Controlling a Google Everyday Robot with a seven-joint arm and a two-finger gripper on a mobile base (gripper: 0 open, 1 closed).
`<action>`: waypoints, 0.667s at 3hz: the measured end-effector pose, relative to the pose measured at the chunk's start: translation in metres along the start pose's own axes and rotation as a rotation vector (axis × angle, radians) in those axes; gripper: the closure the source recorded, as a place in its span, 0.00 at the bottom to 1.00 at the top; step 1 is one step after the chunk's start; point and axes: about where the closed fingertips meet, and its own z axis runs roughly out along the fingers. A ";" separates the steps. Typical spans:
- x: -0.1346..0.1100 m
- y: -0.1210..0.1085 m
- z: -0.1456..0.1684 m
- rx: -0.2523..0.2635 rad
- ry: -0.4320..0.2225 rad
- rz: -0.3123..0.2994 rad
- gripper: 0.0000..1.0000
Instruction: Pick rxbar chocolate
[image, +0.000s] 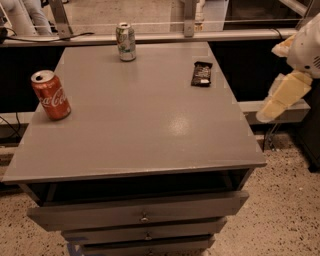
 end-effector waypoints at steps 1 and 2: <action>0.006 -0.041 0.038 0.036 -0.116 0.118 0.00; -0.001 -0.067 0.075 0.047 -0.231 0.210 0.00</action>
Offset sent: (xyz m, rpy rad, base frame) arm 0.1411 -0.0020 -0.0668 0.4528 -0.1325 -0.1933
